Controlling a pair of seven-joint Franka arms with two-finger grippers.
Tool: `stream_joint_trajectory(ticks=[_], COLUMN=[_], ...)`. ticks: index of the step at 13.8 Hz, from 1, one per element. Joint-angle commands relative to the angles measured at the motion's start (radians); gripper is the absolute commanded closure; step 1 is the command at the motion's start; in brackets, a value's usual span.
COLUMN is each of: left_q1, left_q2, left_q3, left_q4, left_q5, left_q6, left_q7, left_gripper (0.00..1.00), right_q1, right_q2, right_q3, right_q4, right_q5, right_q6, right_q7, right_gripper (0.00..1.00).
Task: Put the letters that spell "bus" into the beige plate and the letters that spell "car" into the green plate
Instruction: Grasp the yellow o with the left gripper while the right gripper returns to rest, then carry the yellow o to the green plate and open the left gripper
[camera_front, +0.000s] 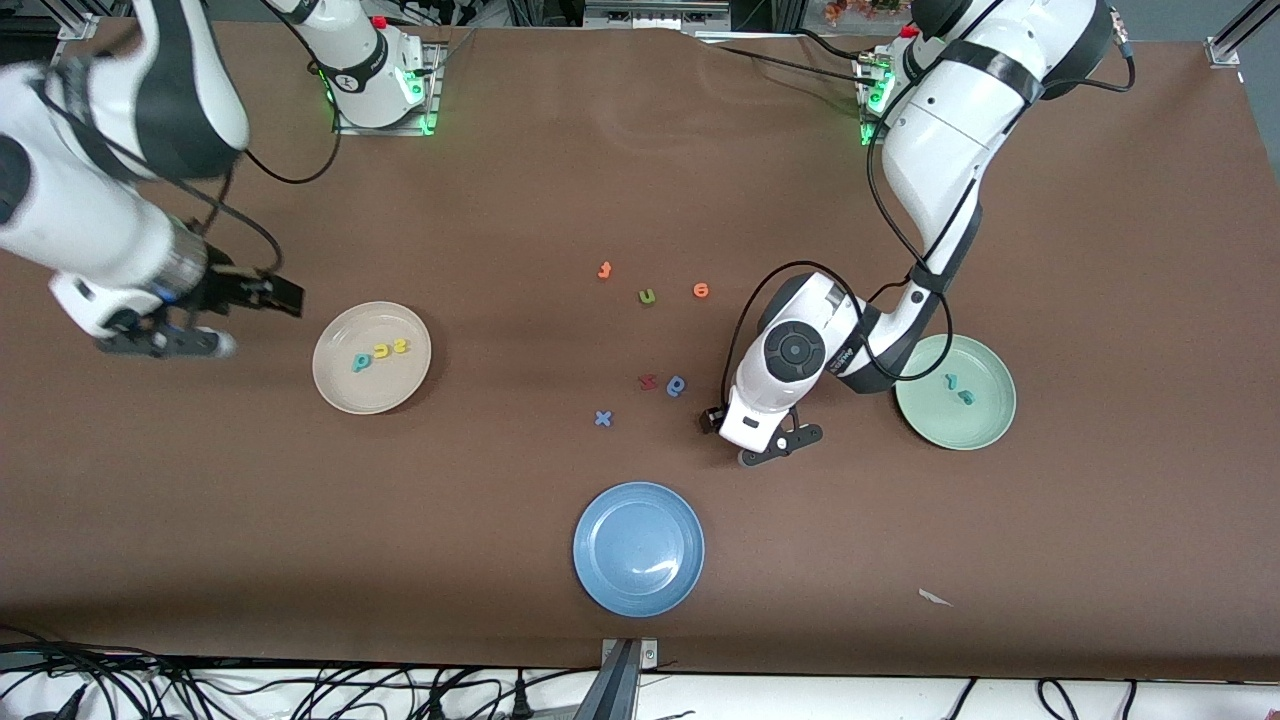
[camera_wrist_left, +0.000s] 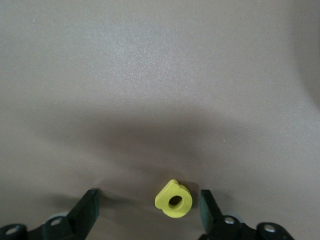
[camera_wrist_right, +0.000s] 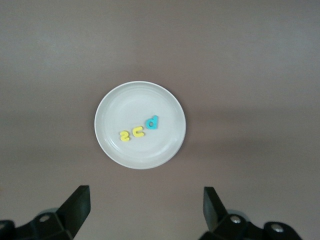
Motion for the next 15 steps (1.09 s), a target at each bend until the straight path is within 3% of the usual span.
stream_joint_trajectory(ticks=[1,4,7,10,15], left_q1=[-0.026,-0.035,-0.051,-0.051,-0.045], left_q2=[0.016,0.014,0.016,0.014,0.020], left_q3=[0.023,0.026,0.031,0.031,0.040], left_q4=[0.037,0.047,0.058,0.058,0.060], left_q5=[0.020,0.020,0.019,0.017,0.017], left_q6=[-0.018,-0.047,-0.065,-0.065,-0.062], left_q7=[-0.017,-0.017,-0.019,-0.023,-0.020], left_gripper=[0.17,0.29,0.41,0.55,0.63], right_q1=[-0.046,-0.060,-0.063,-0.063,-0.061], right_q2=[-0.125,-0.093,-0.064,-0.020,-0.061], right_q3=[0.022,0.019,0.007,-0.048,-0.044], right_q4=[0.000,0.121,0.163,0.218,0.164], right_q5=[0.001,0.006,0.009,0.111,0.087], right_q6=[-0.058,-0.125,-0.154,-0.216,-0.190], right_q7=[-0.007,-0.011,-0.012,-0.021,-0.012], right_gripper=[0.00,0.00,0.00,0.00,0.00])
